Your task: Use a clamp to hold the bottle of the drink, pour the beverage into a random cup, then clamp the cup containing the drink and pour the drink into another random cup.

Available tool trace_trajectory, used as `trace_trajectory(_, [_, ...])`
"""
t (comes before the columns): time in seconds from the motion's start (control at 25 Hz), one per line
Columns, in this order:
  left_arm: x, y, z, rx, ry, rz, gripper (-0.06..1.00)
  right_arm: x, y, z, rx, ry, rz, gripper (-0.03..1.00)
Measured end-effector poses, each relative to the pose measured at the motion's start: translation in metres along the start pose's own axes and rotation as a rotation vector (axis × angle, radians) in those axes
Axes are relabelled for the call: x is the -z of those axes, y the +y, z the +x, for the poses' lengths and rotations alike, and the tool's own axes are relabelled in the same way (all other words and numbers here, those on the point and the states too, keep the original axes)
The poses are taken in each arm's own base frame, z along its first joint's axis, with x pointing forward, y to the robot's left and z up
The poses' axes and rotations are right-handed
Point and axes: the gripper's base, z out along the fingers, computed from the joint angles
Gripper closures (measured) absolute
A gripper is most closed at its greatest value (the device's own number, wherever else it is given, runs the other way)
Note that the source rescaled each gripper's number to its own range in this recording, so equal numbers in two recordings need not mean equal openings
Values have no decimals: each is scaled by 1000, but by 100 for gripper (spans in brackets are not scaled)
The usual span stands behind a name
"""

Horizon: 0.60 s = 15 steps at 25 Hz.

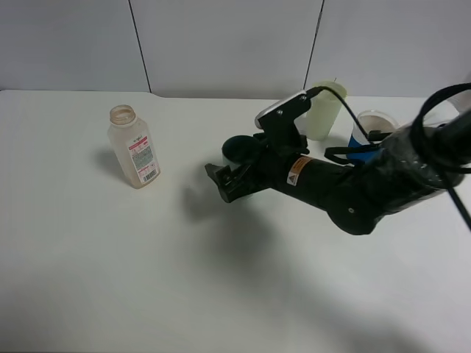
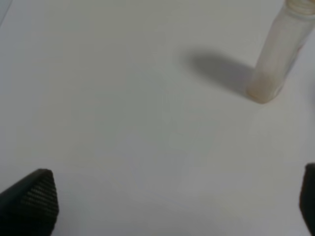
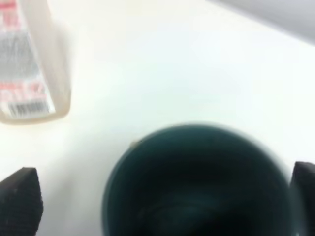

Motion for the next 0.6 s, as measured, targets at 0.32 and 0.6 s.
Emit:
trace_trajectory(0.32, [0,0,0,0,0,0,-5,44,-13,-50,138,-88,83,-3])
trace_trajectory(0.6, [0,0,0,0,0,0,-5,75,-44,-88,118,-211,193,-3])
